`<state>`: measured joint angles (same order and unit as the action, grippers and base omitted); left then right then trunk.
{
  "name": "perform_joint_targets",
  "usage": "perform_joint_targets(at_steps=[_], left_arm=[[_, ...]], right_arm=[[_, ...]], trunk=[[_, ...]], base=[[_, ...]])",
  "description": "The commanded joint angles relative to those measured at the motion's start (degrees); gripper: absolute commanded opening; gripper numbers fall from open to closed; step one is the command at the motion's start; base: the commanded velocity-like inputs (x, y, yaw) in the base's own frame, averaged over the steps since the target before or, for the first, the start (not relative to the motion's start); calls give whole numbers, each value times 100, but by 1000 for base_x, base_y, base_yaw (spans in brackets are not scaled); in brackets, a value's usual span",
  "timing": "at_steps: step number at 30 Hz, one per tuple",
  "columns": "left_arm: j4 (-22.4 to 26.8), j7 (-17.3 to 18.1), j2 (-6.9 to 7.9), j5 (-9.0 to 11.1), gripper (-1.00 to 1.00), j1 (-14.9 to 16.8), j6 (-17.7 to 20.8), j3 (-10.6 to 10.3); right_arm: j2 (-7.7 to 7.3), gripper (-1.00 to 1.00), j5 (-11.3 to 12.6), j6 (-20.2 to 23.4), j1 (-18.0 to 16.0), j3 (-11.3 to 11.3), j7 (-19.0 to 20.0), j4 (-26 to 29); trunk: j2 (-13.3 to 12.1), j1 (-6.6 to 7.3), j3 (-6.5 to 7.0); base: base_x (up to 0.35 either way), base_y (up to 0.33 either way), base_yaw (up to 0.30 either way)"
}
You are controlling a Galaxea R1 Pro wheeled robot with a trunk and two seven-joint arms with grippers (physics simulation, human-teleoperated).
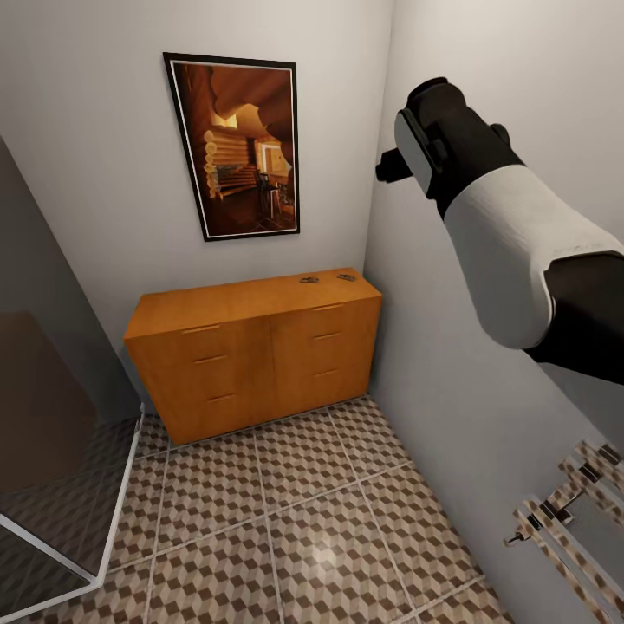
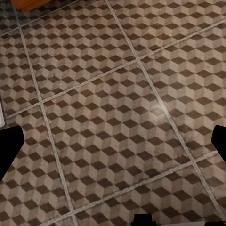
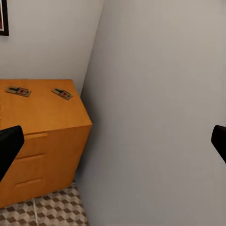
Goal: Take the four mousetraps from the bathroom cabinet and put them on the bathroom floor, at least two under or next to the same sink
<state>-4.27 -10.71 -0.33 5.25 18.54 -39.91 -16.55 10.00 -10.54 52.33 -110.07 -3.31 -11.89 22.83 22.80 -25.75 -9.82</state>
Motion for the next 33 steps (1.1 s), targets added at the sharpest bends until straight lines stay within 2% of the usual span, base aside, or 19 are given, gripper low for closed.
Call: perform_joint_targets(at_steps=[1,4,8,11,12,17,18,22,23,26,27,33], left_arm=[[-21,-1,-3,53,100,9,-34,-50],[-21,-1,-4,53,100,9,-34,-50],[-21,-1,-4,54,100,9,-34,-50],[-21,-1,-3,53,100,9,-34,-50],[-21,-1,-3,52,100,8,-34,-50],[-21,-1,-7,50,100,8,-34,-50],[-21,-1,-8,49,100,9,-34,-50],[-21,-1,-10,48,100,7,-34,-50],[-21,-1,-11,47,100,9,-34,-50],[-21,-1,-11,46,100,9,-34,-50],[-21,-1,-11,46,100,7,-34,-50],[-21,-1,-11,46,100,9,-34,-50]], right_arm=[[0,100,-7,25,-19,-22,17,-41],[0,100,-3,30,-31,-30,161,-163],[0,100,-29,42,-37,-89,703,-317],[0,100,-81,50,-39,-282,1195,-363],[0,100,-119,51,-39,-509,1583,-380],[0,100,-175,46,-40,-1312,2746,-401],[0,100,-188,36,-40,-1671,3270,-405],[0,100,-202,20,-40,-2360,4274,-409],[0,100,-209,-46,-40,-2969,5257,-412],[0,100,-210,-136,-40,-3246,5699,-434],[0,100,-211,-216,-40,-3436,5973,-466],[0,100,-211,-519,-40,-4208,6849,-661]], trunk=[[12,-3,-12],[12,-3,-12],[12,-3,-12],[12,-3,-12],[12,-3,-12],[12,-3,-12],[12,-3,-12],[12,-3,-12],[12,-3,-12],[12,-3,-12],[12,-3,-12],[12,-3,-12]], base=[[0,0,0],[0,0,0],[0,0,0],[0,0,0],[0,0,0],[0,0,0],[0,0,0],[0,0,0],[0,0,0],[0,0,0],[0,0,0],[0,0,0]])
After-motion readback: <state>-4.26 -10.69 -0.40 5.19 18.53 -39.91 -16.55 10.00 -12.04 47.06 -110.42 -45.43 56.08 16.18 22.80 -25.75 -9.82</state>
